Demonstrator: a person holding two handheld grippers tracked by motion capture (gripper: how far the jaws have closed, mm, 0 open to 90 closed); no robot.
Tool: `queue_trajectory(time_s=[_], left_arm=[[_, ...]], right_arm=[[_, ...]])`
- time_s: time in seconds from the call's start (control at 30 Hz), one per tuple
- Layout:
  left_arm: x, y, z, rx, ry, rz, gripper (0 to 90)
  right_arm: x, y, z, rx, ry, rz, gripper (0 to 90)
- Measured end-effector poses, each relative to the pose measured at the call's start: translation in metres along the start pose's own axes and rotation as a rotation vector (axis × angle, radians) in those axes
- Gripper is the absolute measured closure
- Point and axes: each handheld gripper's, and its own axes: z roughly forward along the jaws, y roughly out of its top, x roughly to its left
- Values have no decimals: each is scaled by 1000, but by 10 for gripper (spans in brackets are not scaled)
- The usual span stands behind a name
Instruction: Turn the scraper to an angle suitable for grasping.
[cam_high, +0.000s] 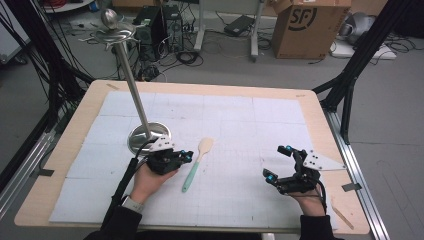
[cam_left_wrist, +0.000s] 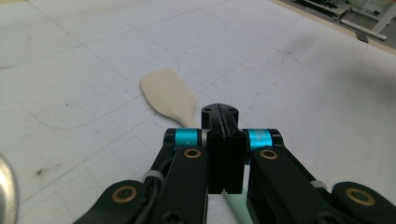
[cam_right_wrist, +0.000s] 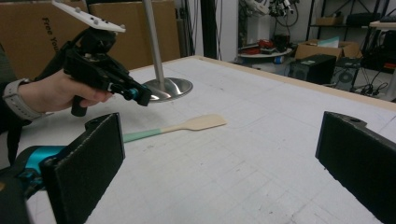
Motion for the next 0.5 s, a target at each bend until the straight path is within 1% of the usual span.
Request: queue_trajectory(time_s=[0.13,0.2,0.23,0.27,0.33,0.37,0.47,0.5], left_arm=[[-1,4,16,35,-6,16,898],[-3,7,23,34,-5,30,898],[-3,8,26,38,-3,44,898],[-4,9,29,44,0,54,898],[-3,11,35,55,1,57,898],[-3,11,39,67,4,57,898],[-2,12,47,86,7,65,898],[-2,12,50,90,12,61,898]], right_arm=[[0,0,1,0,-1,-5,3],[0,0,0,0,-7,-3,4],[0,0,0,0,-7,-3,4],[0,0,0,-7,-6,-15,4],[0,0,0,-7,-6,-15,3],[0,0,0,-1,-5,-2,3],[0,0,0,1,-5,-8,3],[0,0,0,2,-5,-8,3]])
